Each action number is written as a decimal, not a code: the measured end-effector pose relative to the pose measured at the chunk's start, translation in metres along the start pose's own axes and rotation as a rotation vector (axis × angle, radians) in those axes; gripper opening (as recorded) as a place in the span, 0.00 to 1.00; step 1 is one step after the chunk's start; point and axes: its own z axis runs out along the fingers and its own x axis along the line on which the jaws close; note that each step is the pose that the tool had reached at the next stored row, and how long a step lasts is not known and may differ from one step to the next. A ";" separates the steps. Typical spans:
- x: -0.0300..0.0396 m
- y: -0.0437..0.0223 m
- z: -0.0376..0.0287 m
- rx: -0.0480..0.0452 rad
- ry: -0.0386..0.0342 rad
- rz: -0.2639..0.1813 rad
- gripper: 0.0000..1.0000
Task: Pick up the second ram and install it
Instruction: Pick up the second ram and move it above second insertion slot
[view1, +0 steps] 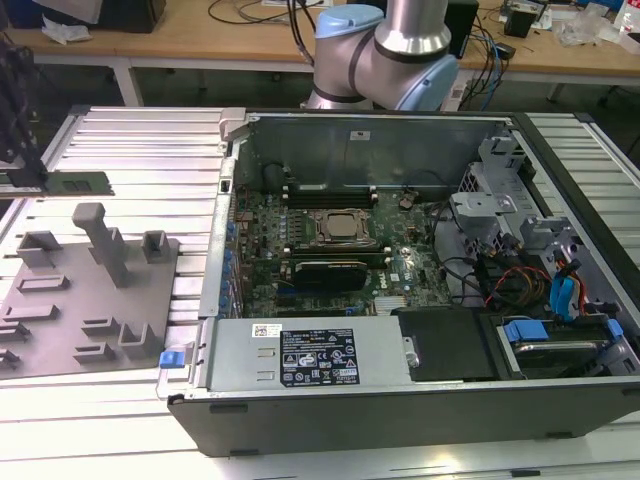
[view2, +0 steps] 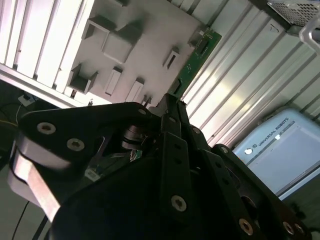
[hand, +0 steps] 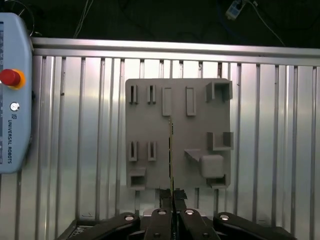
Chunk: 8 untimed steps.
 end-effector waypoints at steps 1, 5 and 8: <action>0.0001 -0.0036 -0.0001 -0.0001 0.0000 0.000 0.13; 0.0007 -0.0198 -0.0008 -0.0004 0.0000 0.000 0.13; 0.0010 -0.0286 -0.0011 -0.0006 0.0000 0.000 0.13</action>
